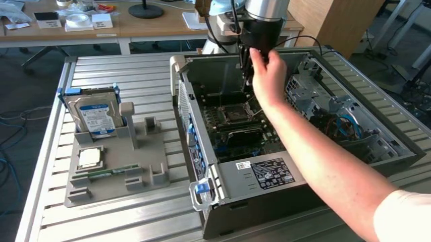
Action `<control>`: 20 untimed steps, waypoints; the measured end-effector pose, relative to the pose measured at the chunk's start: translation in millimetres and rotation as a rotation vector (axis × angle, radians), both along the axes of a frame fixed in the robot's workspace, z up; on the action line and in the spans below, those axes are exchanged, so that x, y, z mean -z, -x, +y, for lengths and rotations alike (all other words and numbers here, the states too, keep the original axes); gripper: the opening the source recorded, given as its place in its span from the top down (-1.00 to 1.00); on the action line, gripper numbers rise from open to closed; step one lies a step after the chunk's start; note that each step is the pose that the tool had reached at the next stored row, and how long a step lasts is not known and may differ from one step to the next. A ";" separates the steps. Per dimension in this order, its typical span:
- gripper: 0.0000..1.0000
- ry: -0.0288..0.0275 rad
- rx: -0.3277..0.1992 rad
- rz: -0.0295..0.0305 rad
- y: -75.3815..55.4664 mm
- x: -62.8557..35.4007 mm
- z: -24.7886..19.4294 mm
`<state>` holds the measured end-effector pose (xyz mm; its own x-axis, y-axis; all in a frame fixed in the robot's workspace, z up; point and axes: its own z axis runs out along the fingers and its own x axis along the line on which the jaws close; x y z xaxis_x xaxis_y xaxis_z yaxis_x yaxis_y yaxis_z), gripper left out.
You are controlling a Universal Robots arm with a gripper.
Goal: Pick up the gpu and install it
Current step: 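Press down on the gpu until it lock into place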
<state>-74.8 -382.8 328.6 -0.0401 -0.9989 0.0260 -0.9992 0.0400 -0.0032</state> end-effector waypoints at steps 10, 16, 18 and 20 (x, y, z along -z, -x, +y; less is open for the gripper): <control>0.79 -0.0470 0.000 -0.0272 -2.7 5.3 4.7; 0.79 -0.0334 0.000 -0.0191 -3.4 -0.7 5.8; 0.79 -0.0329 0.000 -0.0188 -3.5 -0.9 5.9; 0.79 -0.0330 0.000 -0.0188 -3.5 -0.8 5.9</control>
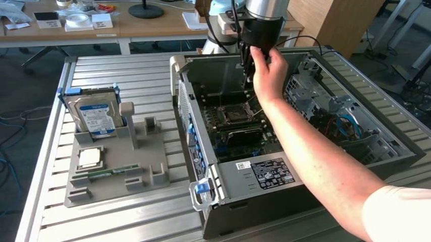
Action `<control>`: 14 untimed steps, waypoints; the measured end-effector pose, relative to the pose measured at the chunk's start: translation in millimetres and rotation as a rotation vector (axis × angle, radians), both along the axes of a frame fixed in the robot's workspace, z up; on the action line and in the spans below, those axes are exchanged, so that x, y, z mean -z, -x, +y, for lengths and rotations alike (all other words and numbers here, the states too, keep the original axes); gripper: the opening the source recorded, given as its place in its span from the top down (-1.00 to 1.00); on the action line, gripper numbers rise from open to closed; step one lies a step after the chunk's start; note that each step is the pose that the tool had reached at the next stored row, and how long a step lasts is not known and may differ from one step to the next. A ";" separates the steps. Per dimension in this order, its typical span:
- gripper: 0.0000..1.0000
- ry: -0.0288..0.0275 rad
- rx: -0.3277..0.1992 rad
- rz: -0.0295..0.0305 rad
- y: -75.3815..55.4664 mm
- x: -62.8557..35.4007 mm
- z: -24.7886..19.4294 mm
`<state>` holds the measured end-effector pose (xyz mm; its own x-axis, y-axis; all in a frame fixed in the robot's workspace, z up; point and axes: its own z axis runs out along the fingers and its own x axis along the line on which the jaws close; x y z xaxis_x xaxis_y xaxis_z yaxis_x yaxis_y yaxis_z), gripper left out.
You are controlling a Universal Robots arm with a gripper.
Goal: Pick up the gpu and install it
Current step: 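Press down on the gpu until it lock into place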
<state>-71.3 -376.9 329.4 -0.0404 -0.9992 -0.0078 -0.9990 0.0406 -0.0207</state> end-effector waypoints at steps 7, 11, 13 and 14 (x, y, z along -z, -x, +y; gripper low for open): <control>0.79 0.0000 0.000 0.0000 0.0 0.0 0.0; 0.79 -0.0001 0.000 -0.0001 0.0 0.0 0.0; 0.79 -0.0001 0.000 -0.0001 0.0 0.0 0.0; 0.79 0.0000 0.000 -0.0001 0.0 0.0 0.0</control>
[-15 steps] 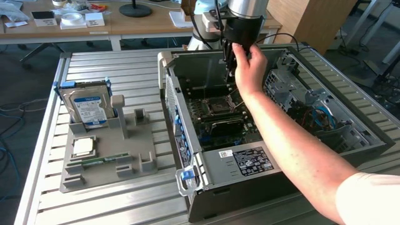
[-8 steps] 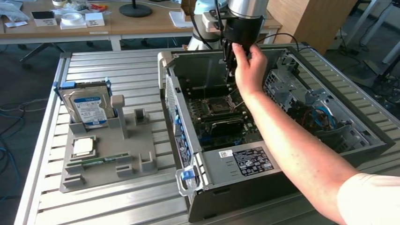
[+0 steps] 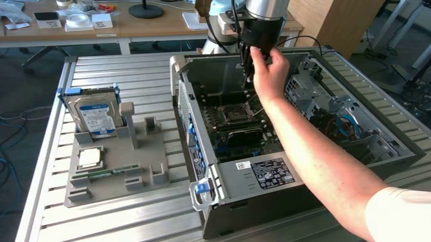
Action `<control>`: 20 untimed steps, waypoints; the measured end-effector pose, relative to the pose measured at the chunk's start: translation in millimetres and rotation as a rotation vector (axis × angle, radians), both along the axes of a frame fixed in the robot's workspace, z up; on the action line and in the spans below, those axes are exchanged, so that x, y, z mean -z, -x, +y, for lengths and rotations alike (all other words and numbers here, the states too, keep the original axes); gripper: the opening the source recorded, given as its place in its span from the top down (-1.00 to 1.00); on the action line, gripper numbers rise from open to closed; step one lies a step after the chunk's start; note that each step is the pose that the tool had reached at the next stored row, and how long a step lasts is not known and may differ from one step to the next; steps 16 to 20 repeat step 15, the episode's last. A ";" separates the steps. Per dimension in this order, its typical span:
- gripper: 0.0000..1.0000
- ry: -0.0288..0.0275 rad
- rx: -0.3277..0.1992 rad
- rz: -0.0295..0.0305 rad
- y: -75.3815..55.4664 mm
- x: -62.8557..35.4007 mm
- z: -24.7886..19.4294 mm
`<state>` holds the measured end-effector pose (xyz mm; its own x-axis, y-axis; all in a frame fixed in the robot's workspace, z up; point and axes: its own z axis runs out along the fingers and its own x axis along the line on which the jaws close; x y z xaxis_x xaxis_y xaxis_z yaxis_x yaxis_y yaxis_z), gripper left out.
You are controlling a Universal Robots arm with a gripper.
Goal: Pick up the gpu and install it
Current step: 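Press down on the gpu until it lock into place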
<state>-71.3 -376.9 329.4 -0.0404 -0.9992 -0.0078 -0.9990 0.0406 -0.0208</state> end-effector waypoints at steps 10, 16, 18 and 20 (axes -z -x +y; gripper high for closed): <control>0.79 0.0001 0.000 0.0000 0.0 0.0 0.0; 0.79 0.0000 0.000 0.0000 0.0 0.0 0.0; 0.79 0.0000 0.000 0.0000 0.0 0.0 0.0; 0.79 0.0000 0.000 0.0000 0.0 0.0 0.0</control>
